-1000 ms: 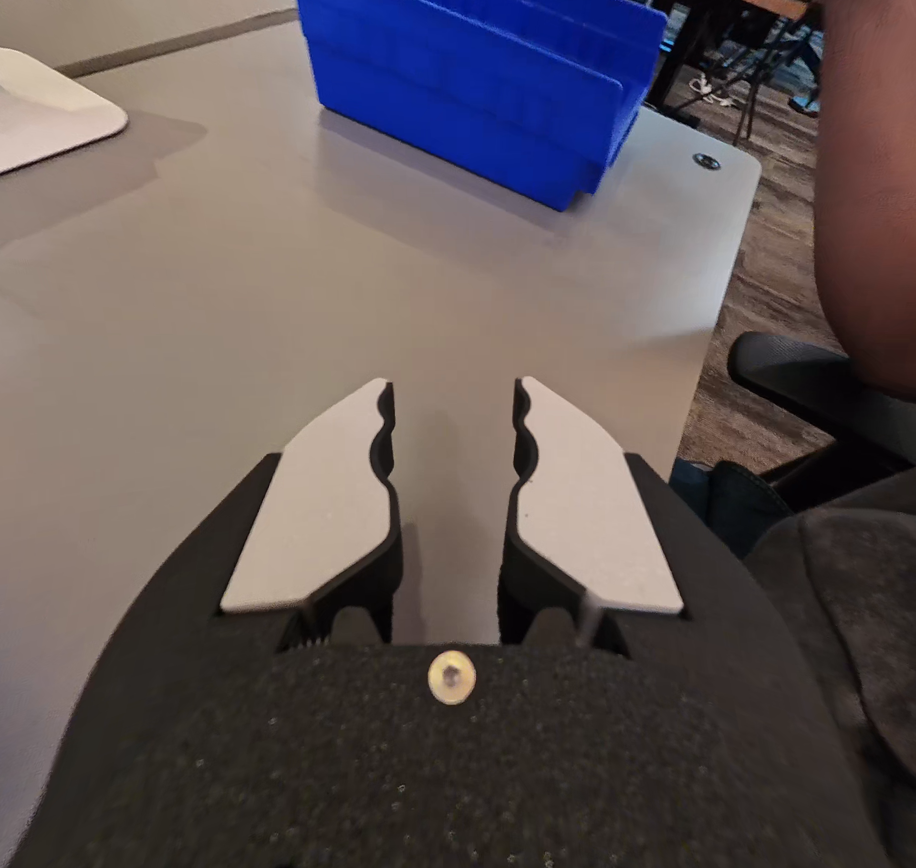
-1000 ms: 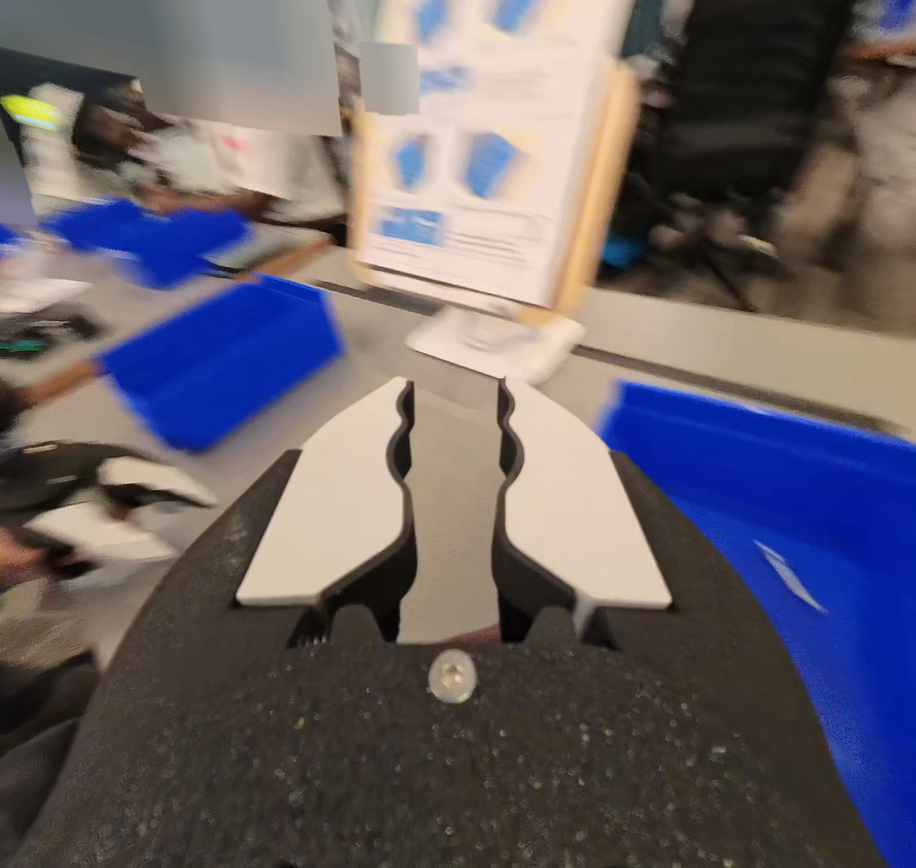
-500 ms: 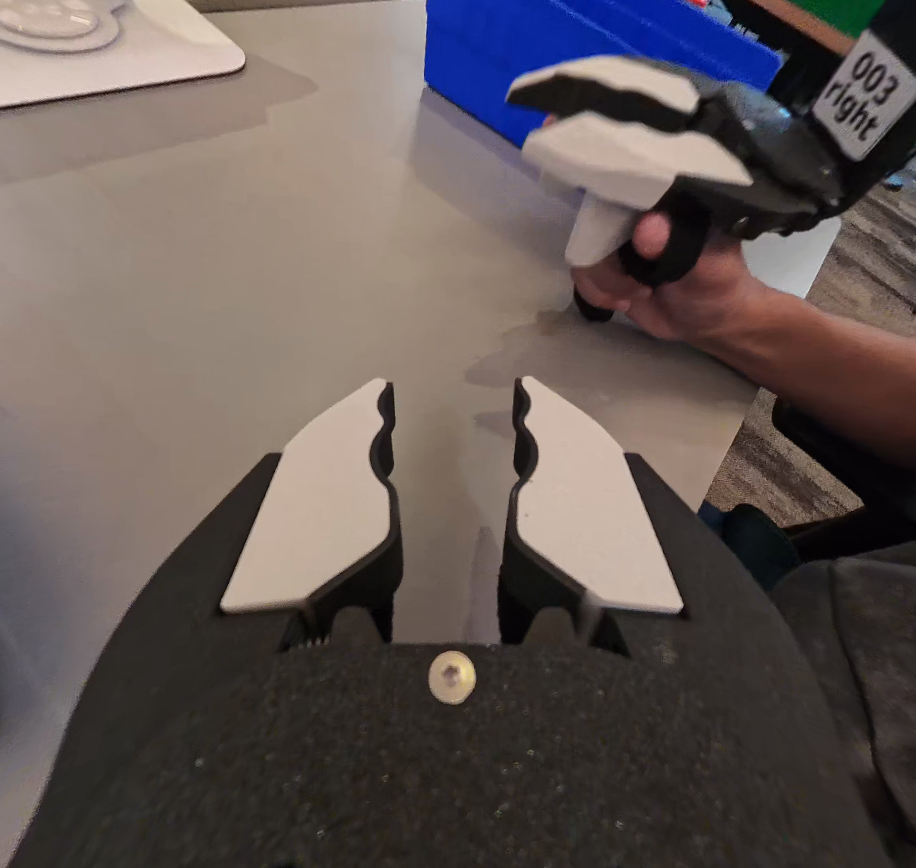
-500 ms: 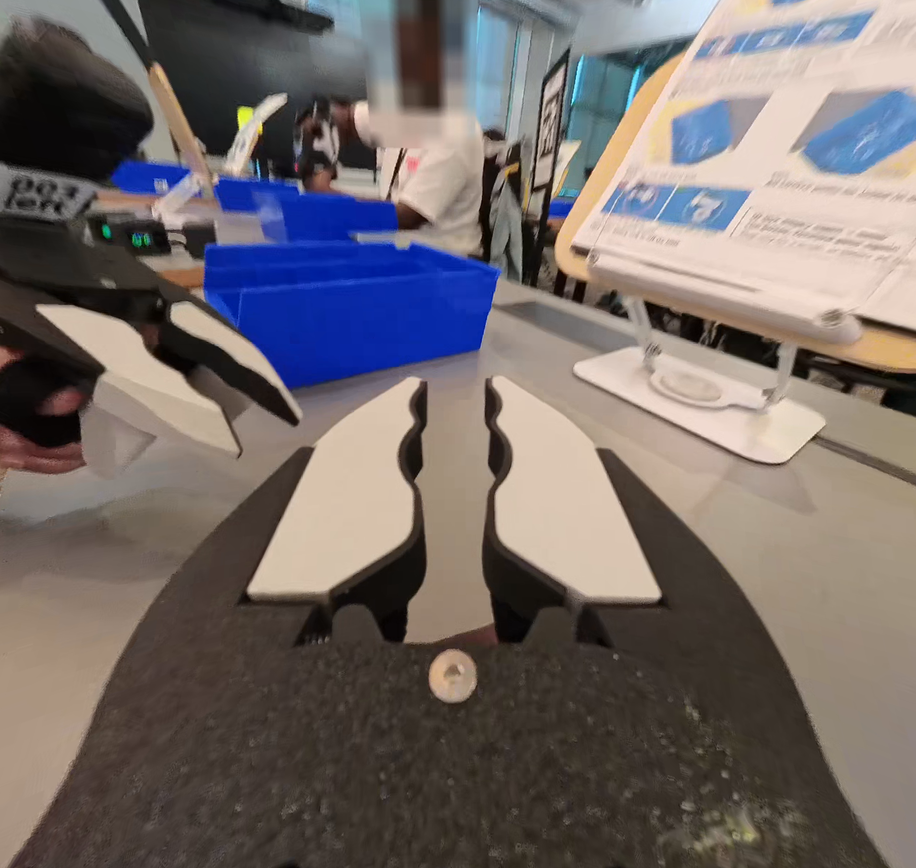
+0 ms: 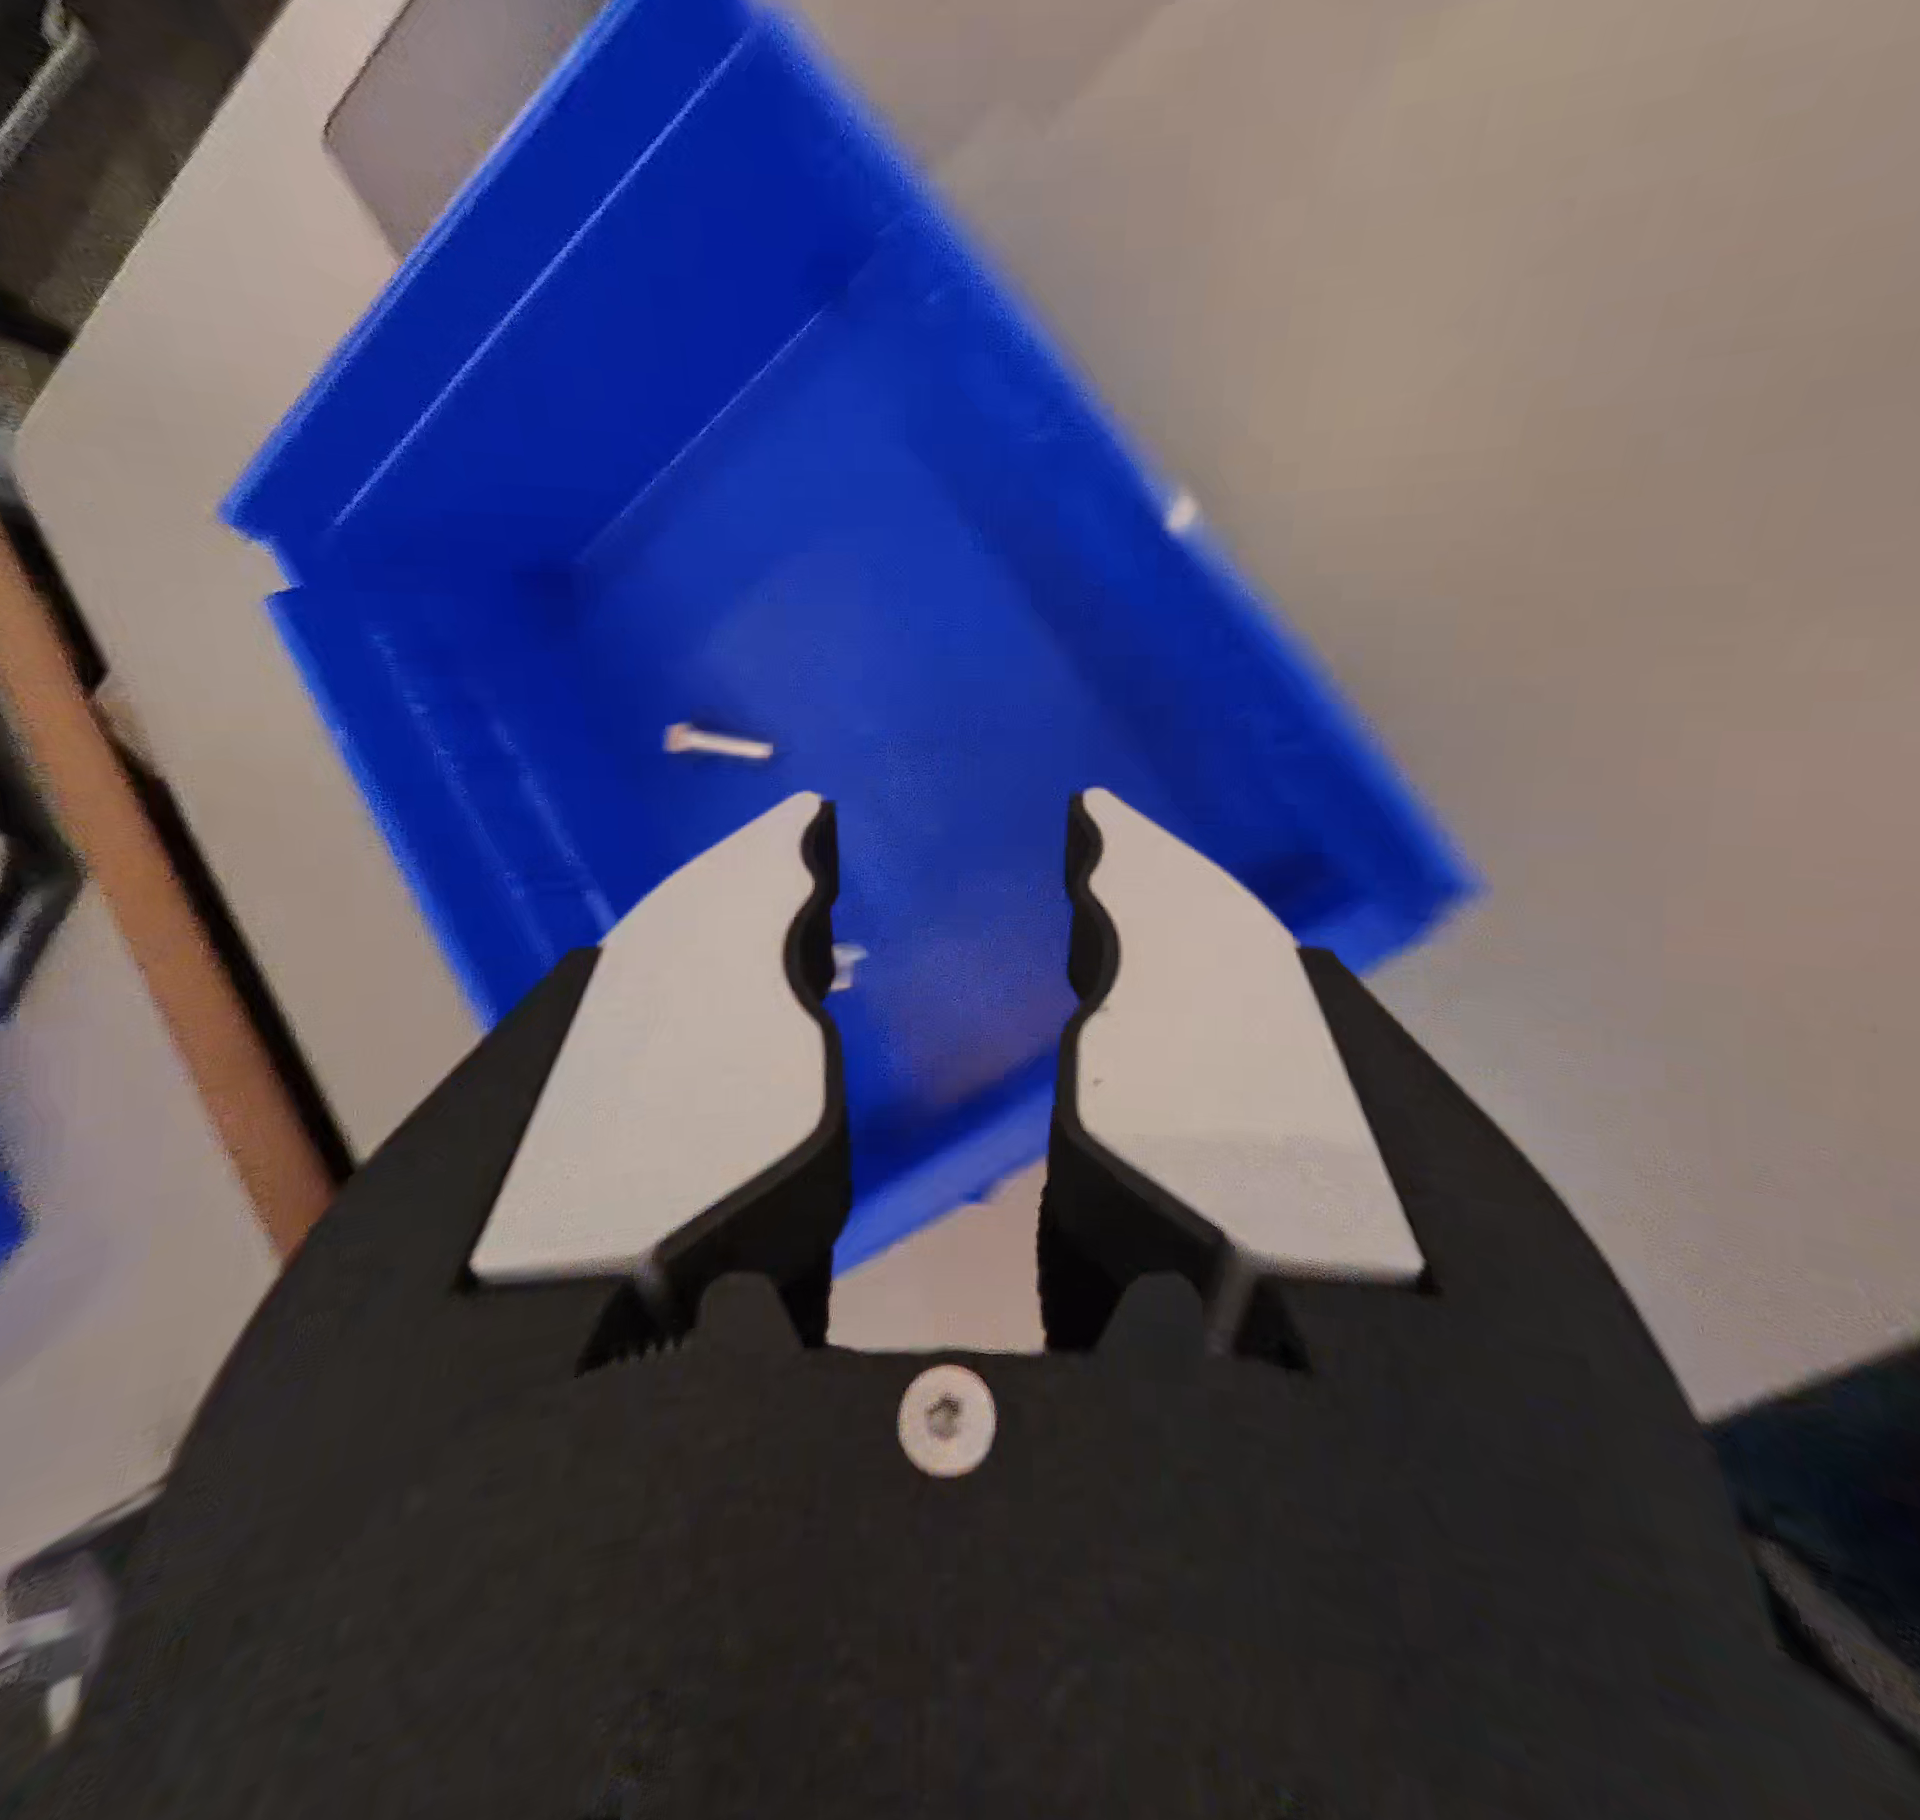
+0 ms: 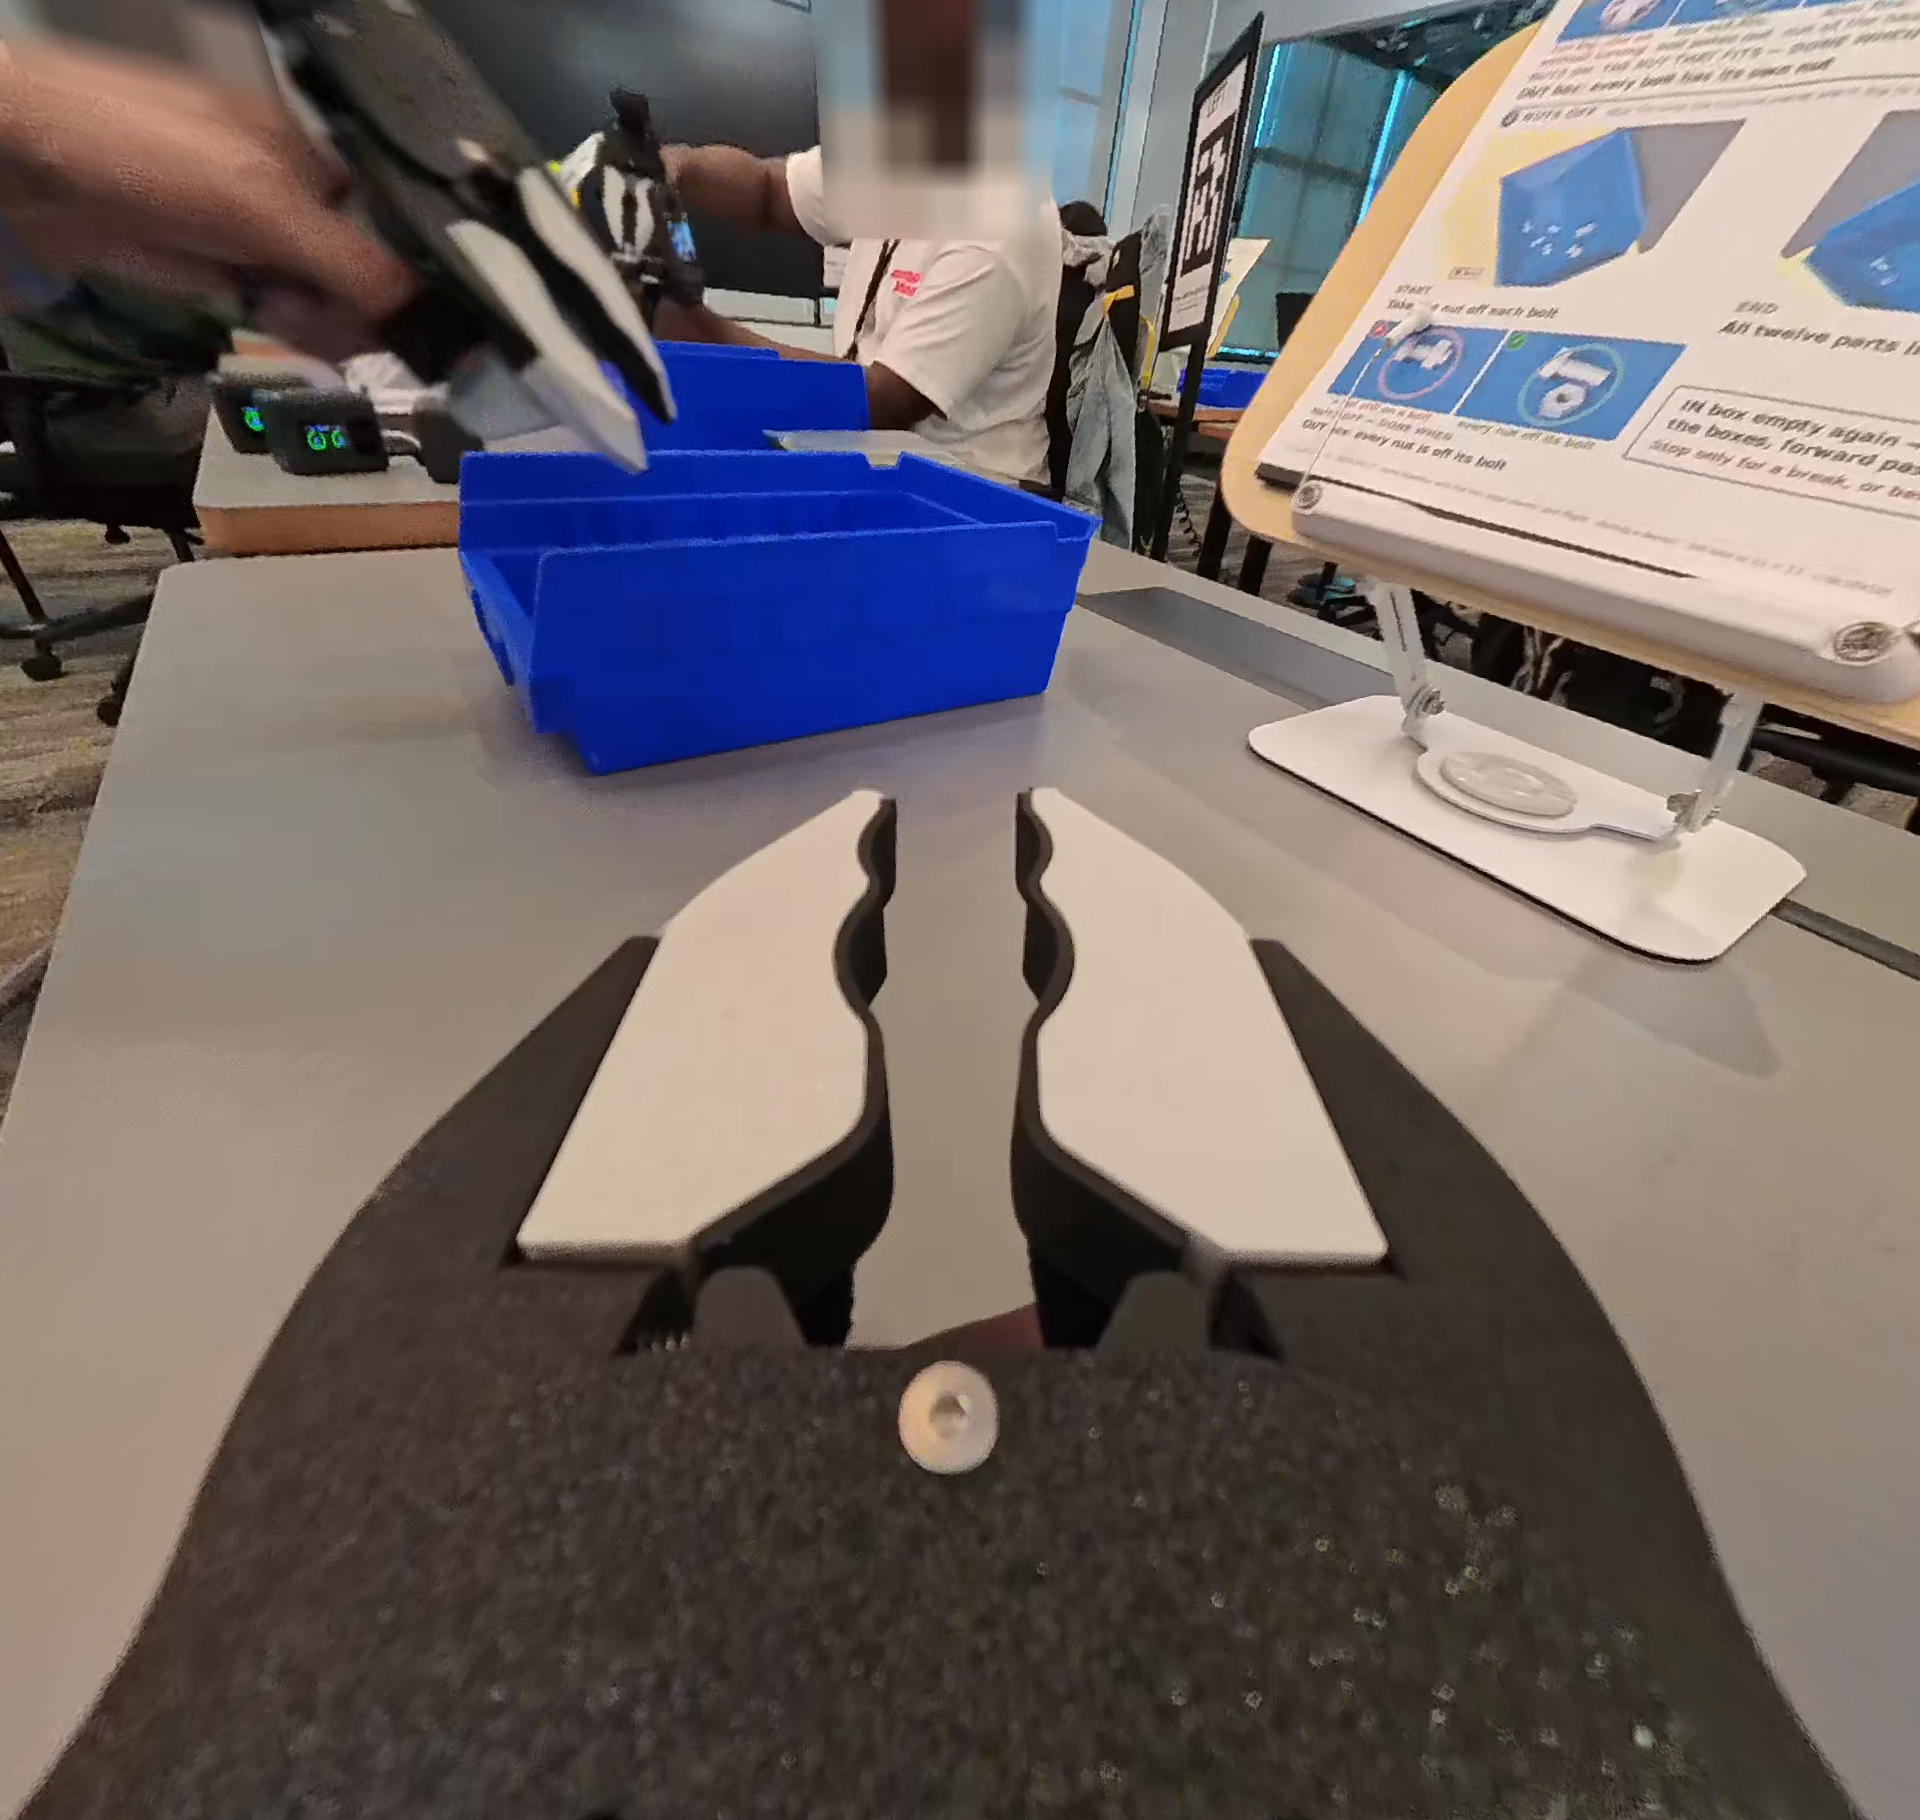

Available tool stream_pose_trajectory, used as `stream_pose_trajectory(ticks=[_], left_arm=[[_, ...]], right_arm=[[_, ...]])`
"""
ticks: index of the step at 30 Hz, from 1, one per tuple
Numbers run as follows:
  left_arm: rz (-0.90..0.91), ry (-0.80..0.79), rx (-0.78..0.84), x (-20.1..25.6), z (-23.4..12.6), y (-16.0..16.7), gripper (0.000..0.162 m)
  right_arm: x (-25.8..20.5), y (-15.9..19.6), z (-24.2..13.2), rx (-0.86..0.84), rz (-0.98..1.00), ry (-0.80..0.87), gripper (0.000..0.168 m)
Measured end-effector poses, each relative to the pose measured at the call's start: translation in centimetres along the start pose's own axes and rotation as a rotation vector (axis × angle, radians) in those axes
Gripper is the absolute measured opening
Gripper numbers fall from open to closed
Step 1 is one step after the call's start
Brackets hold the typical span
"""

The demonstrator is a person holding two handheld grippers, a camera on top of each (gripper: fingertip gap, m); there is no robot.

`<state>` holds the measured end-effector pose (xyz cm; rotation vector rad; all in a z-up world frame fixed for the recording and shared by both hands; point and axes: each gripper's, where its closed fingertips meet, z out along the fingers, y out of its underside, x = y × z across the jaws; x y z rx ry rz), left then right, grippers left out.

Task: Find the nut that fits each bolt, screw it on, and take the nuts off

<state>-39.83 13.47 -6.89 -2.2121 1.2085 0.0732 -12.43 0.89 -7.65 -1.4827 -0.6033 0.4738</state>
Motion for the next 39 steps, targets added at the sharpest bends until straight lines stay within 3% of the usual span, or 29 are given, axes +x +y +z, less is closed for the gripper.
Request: stream_pose_trajectory(ticks=[7,13,14,16,17,20,24,29,34,35,37,39], left_arm=[[0.032,-0.077,-0.375,-8.6,9.5,3.1,0.037],[0.010,-0.054,-0.562,-9.8,13.5,4.9,0.031],[0.005,-0.056,-0.578,-9.9,13.8,5.0,0.031],[-0.008,-0.050,-0.573,-9.8,14.2,4.7,0.008],[-0.012,-0.062,-0.579,-9.9,14.3,4.8,0.005],[-0.018,-0.075,-0.600,-9.9,14.0,5.2,0.002],[-0.117,0.045,-0.509,-7.9,13.3,4.3,0.000],[-0.161,0.050,-0.333,-7.4,9.8,2.2,0.000],[-0.133,-0.019,-0.355,-7.8,8.9,2.9,0.000],[-0.128,-0.007,-0.388,-7.6,9.2,3.4,0.002],[-0.131,-0.011,-0.432,-7.9,10.4,3.9,0.028],[-0.152,-0.025,-0.468,-8.7,11.4,4.2,0.035]], right_arm=[[-0.3,0.4,-0.1,-0.022,-0.045,0.000,0.020],[-0.3,0.6,-0.2,-0.033,-0.052,0.001,0.019],[-0.2,0.6,-0.2,-0.033,-0.052,0.003,0.019],[-0.2,0.6,-0.2,-0.033,-0.047,0.001,0.019],[-0.2,0.7,-0.1,-0.035,-0.046,0.001,0.019],[-0.2,0.7,-0.1,-0.039,-0.048,-0.001,0.019],[-0.3,0.7,0.0,-0.041,-0.052,-0.005,0.018],[-0.3,0.9,0.0,-0.047,-0.055,-0.005,0.017],[-0.4,1.0,0.1,-0.054,-0.057,-0.006,0.017],[-0.5,1.1,0.2,-0.057,-0.061,-0.006,0.017],[-0.5,1.2,0.2,-0.064,-0.074,-0.005,0.017],[-0.6,1.3,0.2,-0.066,-0.082,-0.005,0.016]])
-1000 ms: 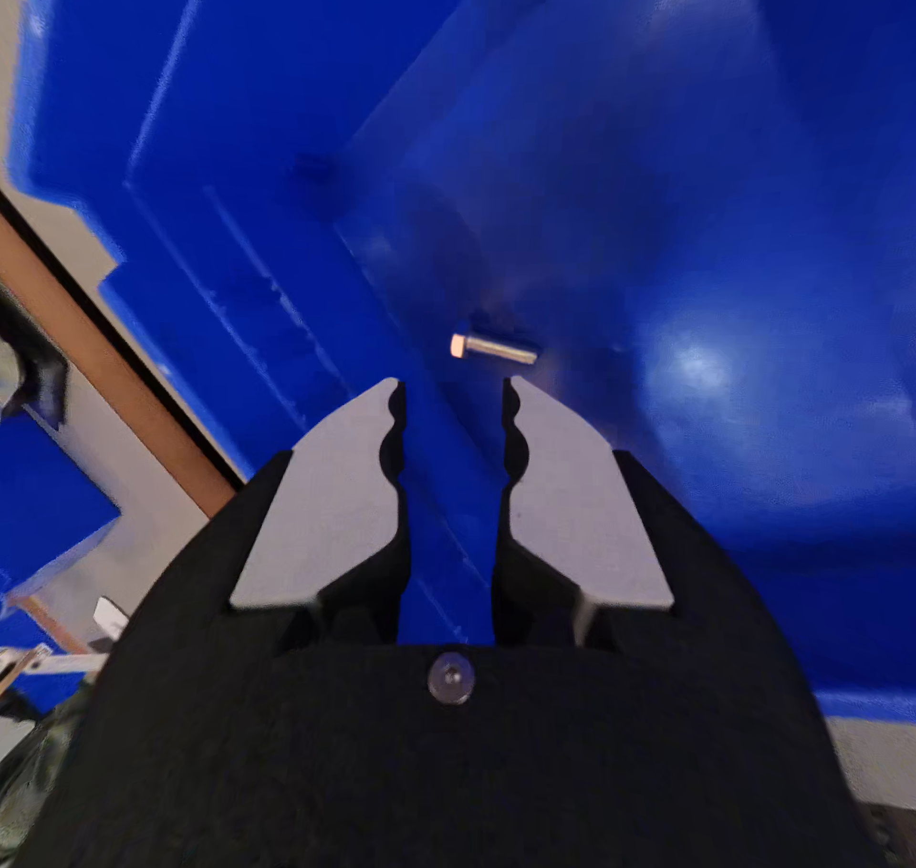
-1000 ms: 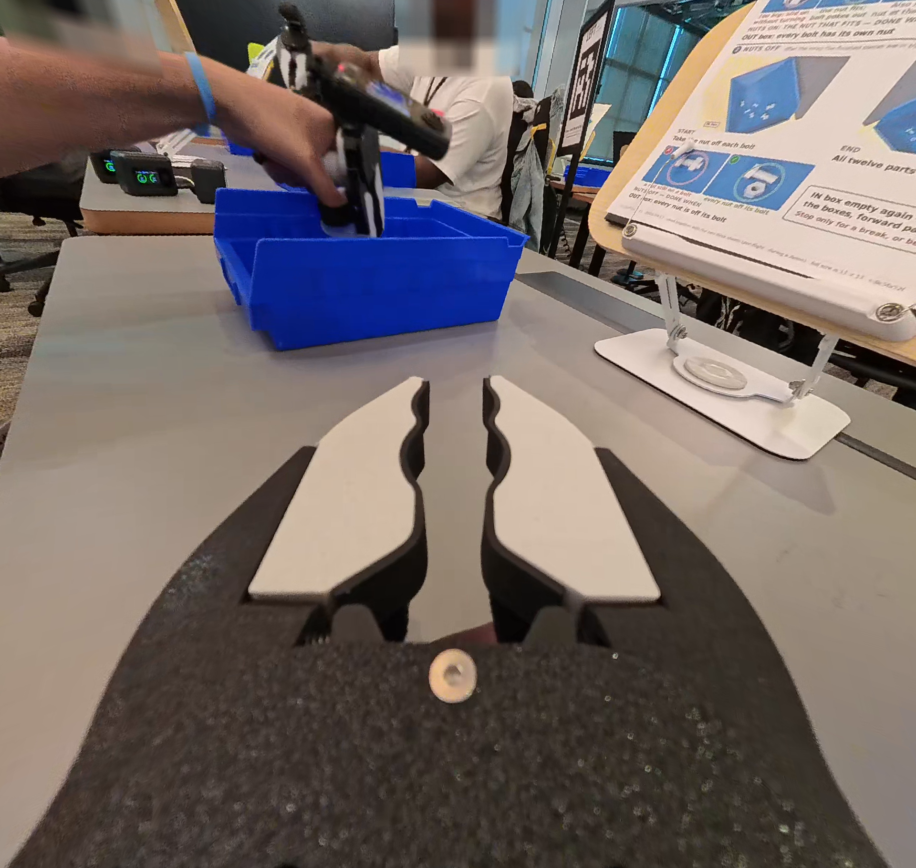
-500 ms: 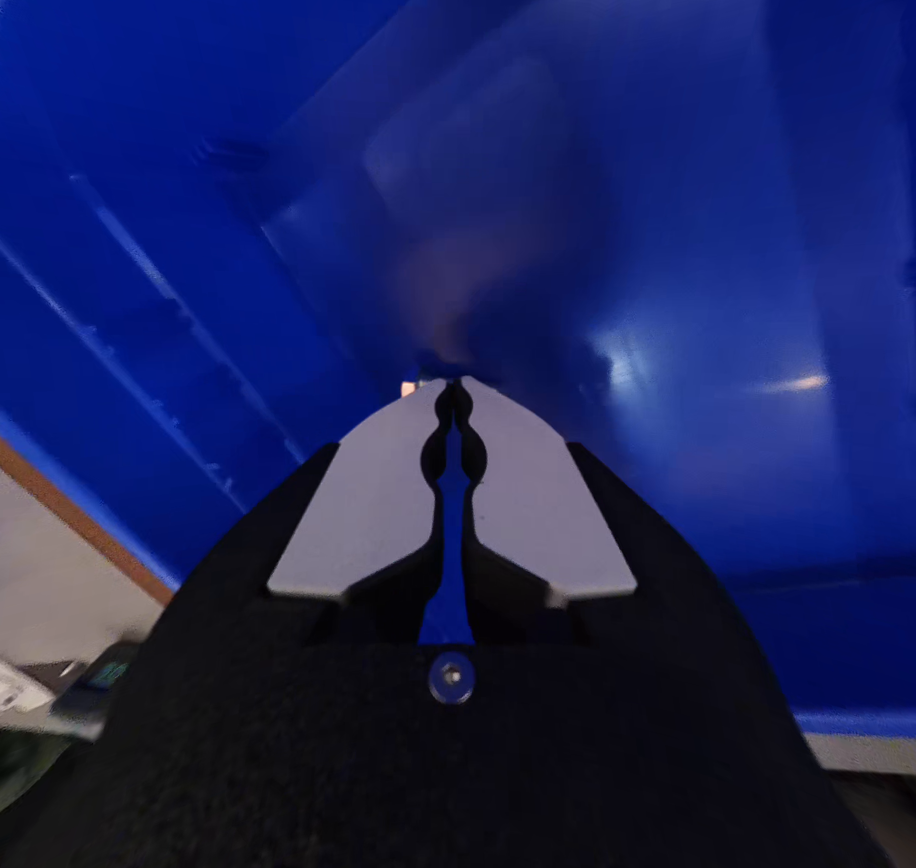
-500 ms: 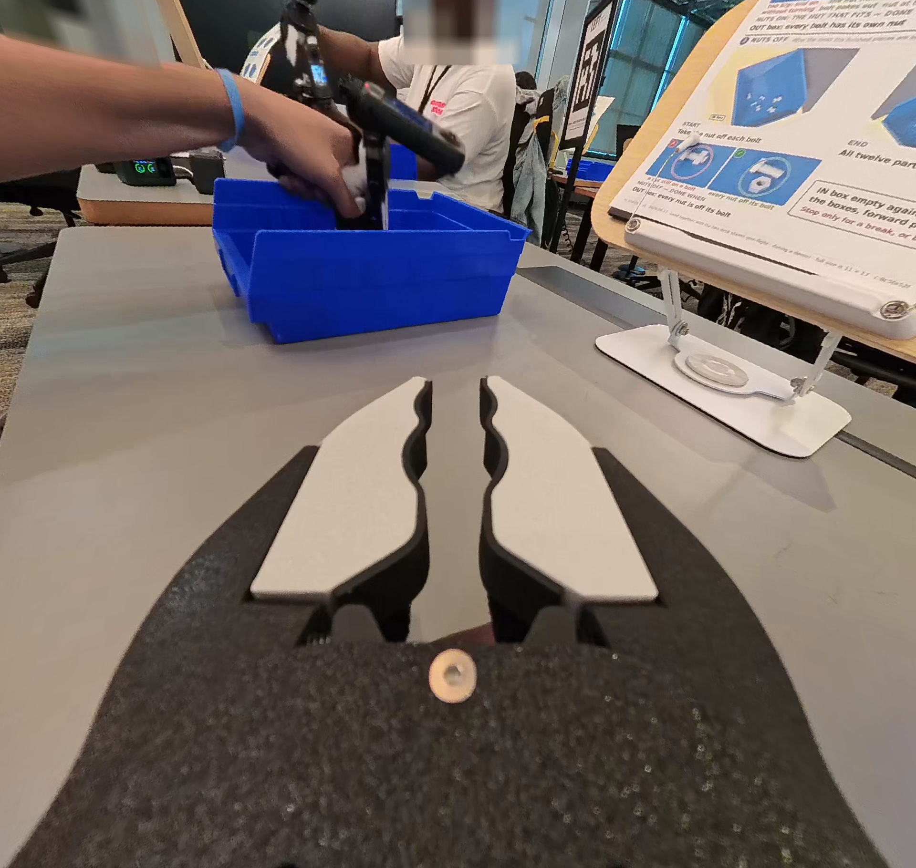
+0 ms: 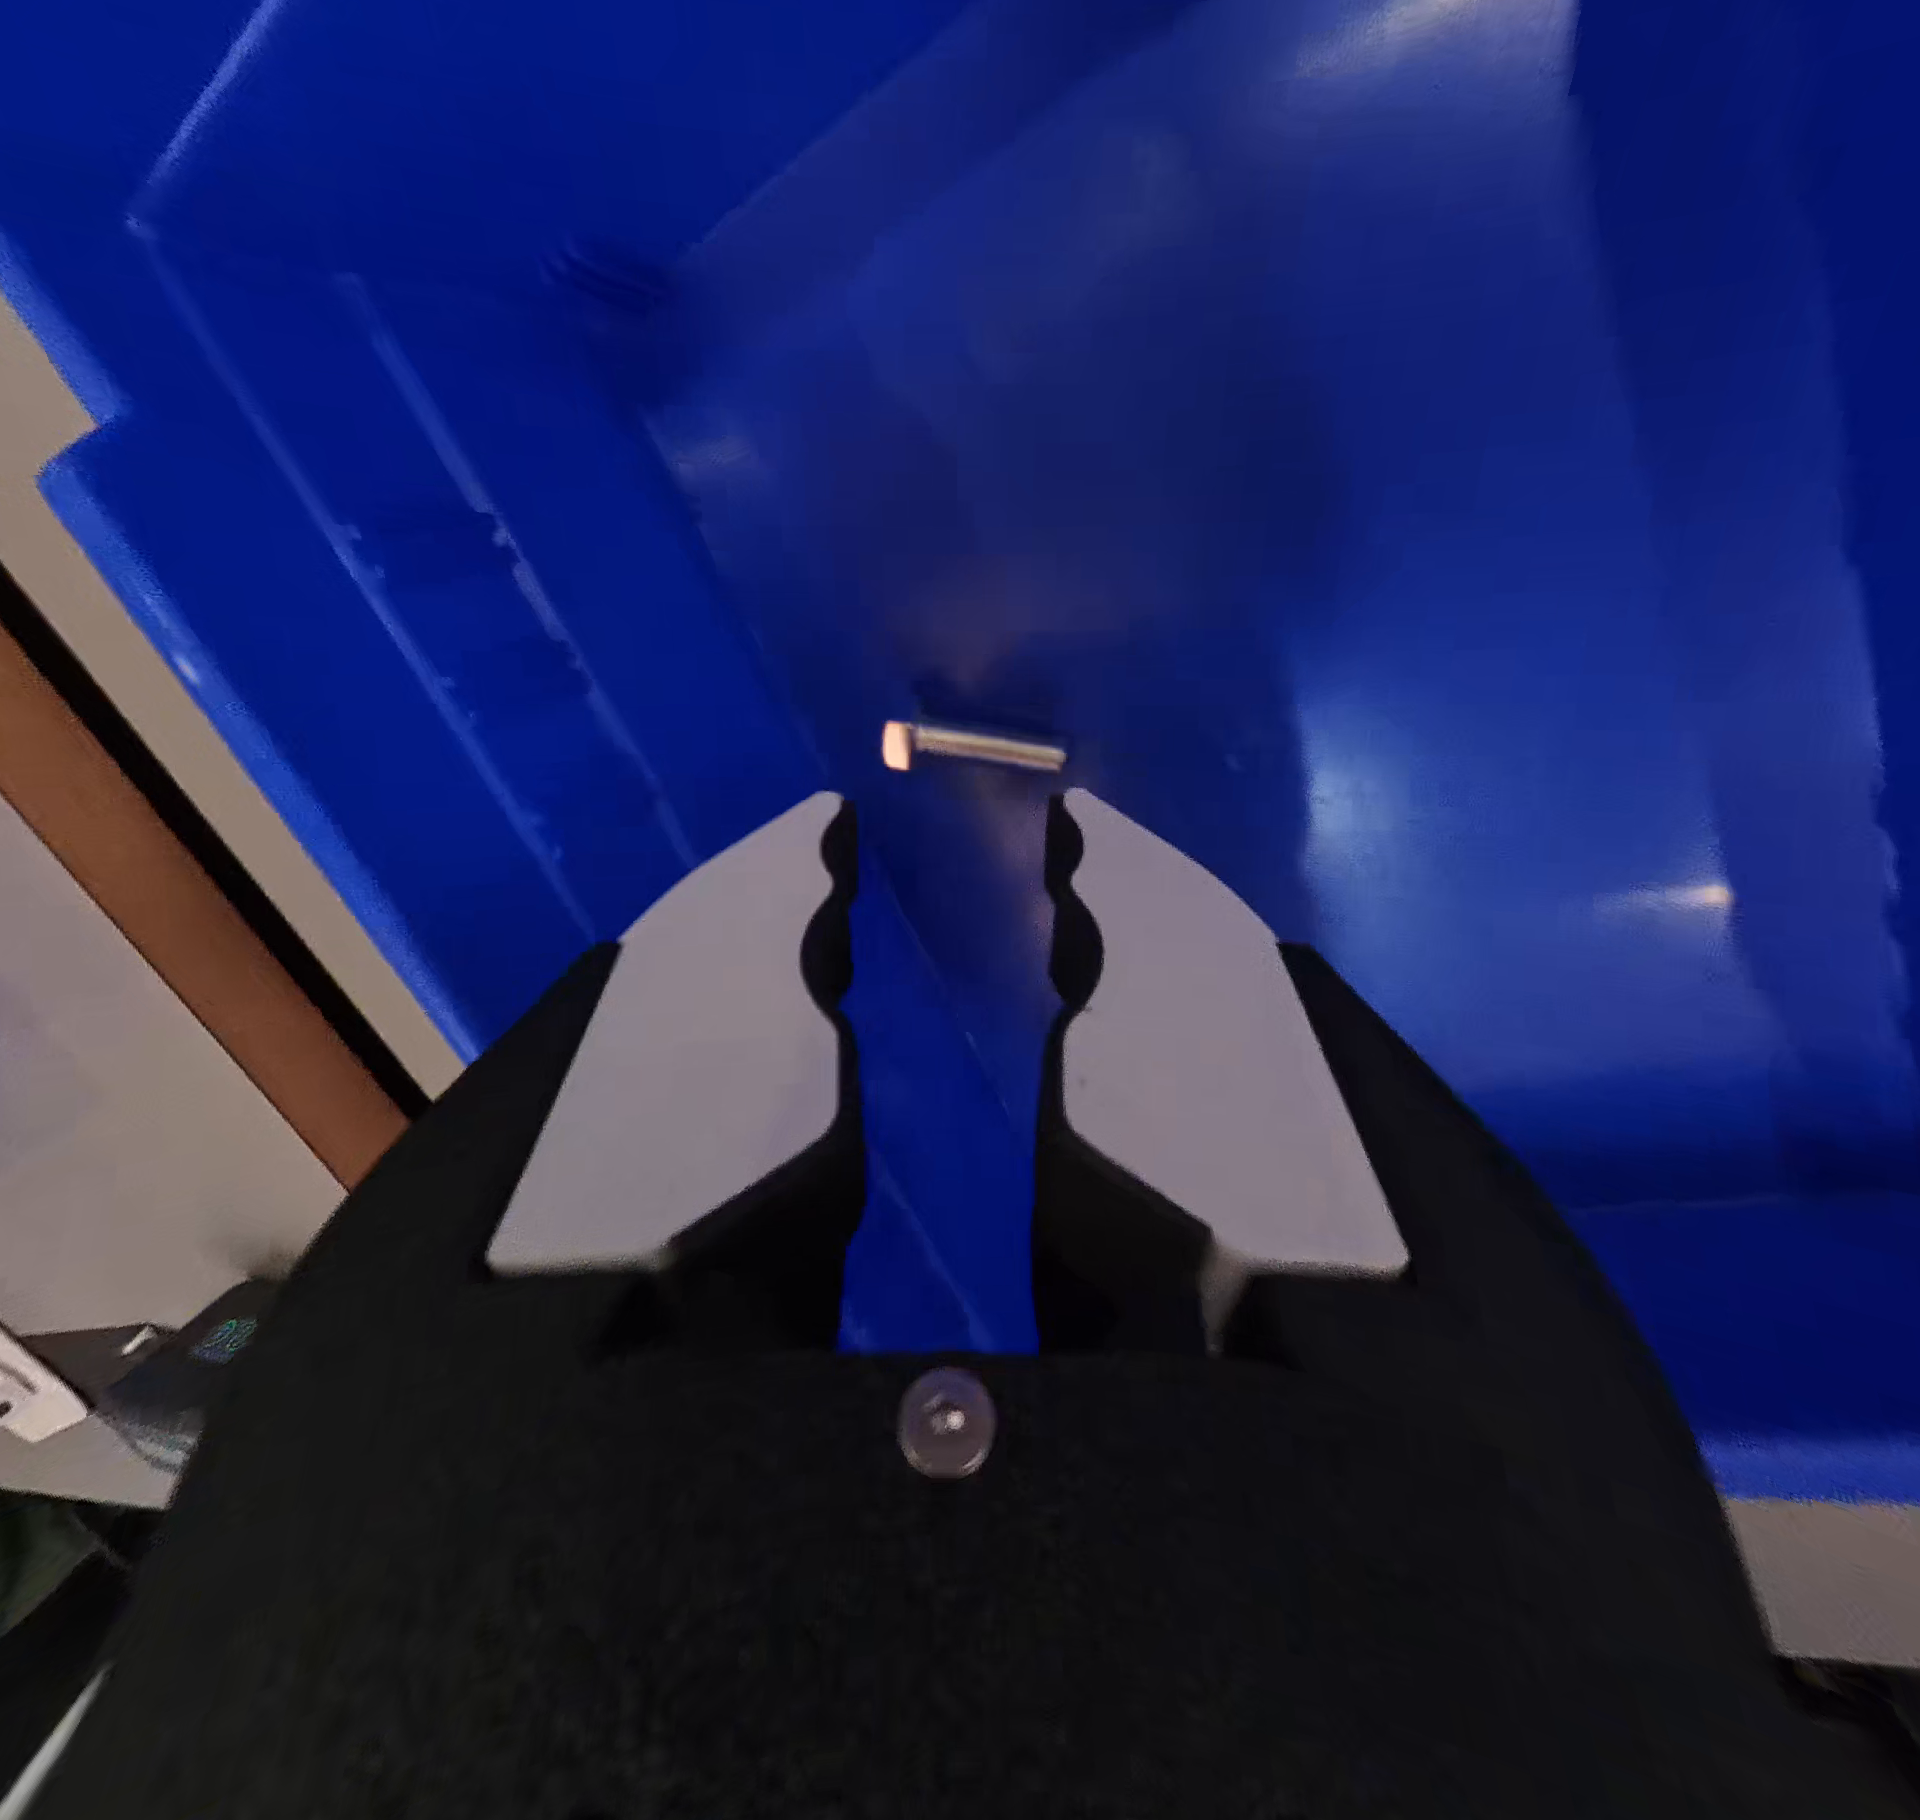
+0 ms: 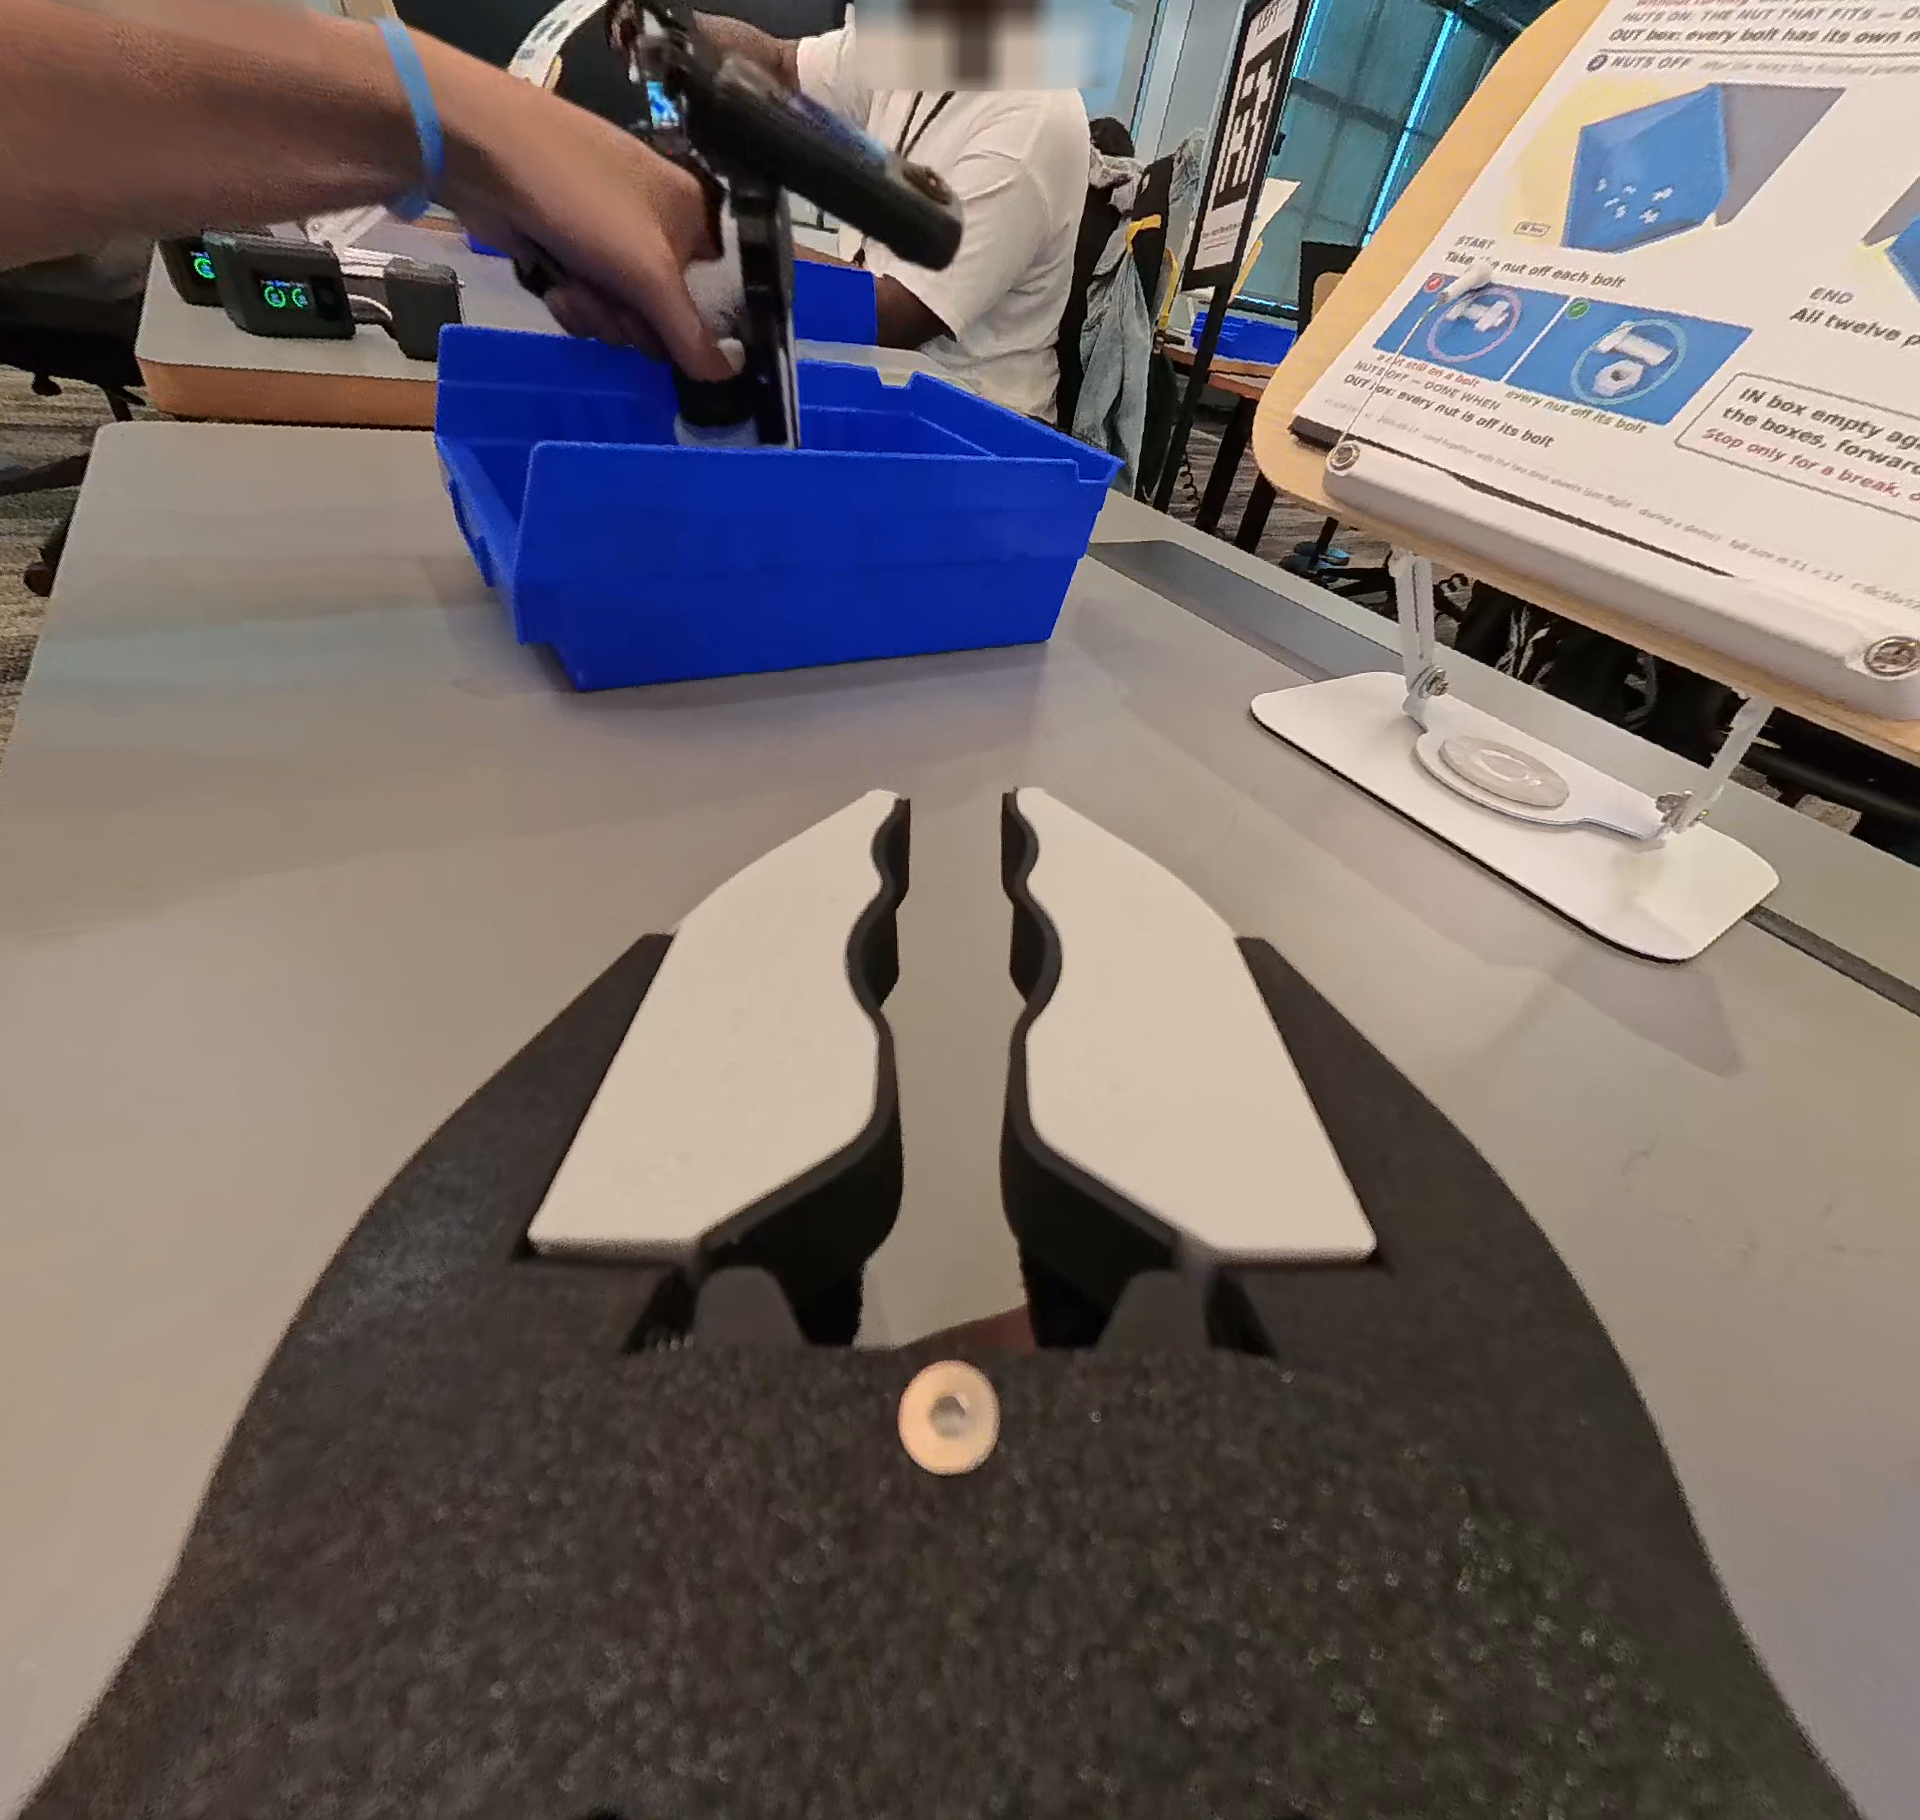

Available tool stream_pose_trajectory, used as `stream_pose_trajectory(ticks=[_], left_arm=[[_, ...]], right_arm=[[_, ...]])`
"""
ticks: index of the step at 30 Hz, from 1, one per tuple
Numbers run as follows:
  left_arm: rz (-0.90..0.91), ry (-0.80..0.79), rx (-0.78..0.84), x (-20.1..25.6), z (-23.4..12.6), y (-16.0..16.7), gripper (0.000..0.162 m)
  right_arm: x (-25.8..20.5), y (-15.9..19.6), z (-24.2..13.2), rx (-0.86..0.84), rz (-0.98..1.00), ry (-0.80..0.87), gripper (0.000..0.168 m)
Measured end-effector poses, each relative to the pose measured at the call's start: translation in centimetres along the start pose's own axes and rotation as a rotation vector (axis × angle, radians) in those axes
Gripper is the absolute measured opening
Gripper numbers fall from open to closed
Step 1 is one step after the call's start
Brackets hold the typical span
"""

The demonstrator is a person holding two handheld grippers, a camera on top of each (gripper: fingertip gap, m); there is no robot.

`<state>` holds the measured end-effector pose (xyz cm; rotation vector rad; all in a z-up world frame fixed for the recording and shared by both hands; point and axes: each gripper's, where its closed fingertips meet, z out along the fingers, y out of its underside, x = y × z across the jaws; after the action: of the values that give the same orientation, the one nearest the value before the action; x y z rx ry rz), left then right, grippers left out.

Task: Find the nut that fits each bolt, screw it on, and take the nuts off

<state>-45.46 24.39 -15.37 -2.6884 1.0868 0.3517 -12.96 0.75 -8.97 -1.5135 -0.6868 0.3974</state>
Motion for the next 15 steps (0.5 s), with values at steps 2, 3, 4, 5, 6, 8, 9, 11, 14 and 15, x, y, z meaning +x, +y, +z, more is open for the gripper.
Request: stream_pose_trajectory(ticks=[2,3,4,5,6,8,9,11,14,15], left_arm=[[-0.033,0.051,-0.046,0.0,1.0,0.0,0.051],[-0.045,0.099,-0.068,0.4,1.4,0.0,0.056],[-0.049,0.135,-0.088,0.7,1.8,0.2,0.056],[-0.044,0.143,-0.104,0.7,2.2,0.3,0.056],[-0.034,0.135,-0.118,0.6,2.5,0.5,0.057],[-0.028,0.141,-0.139,0.9,3.1,0.9,0.051],[-0.036,0.157,-0.132,1.1,3.1,0.8,0.042],[-0.041,0.156,-0.137,1.2,3.0,1.1,0.040],[-0.048,0.216,-0.112,2.1,2.4,1.2,0.039],[-0.060,0.250,-0.072,2.5,1.8,0.8,0.039]], right_arm=[[0.0,0.0,0.0,0.000,0.003,0.000,0.016],[0.1,0.0,0.0,0.001,0.004,0.001,0.016],[0.2,0.0,-0.1,0.001,0.005,0.003,0.016],[0.3,0.0,-0.1,0.001,0.007,0.005,0.016],[0.3,0.0,-0.2,0.003,0.010,0.005,0.016],[0.3,-0.1,-0.2,0.008,0.016,0.003,0.016],[0.3,-0.1,-0.2,0.008,0.016,0.002,0.016],[0.2,-0.1,-0.2,0.004,0.013,-0.002,0.016],[0.0,-0.1,-0.1,0.004,0.007,-0.005,0.015],[0.0,-0.1,-0.1,0.005,0.007,-0.006,0.015]])
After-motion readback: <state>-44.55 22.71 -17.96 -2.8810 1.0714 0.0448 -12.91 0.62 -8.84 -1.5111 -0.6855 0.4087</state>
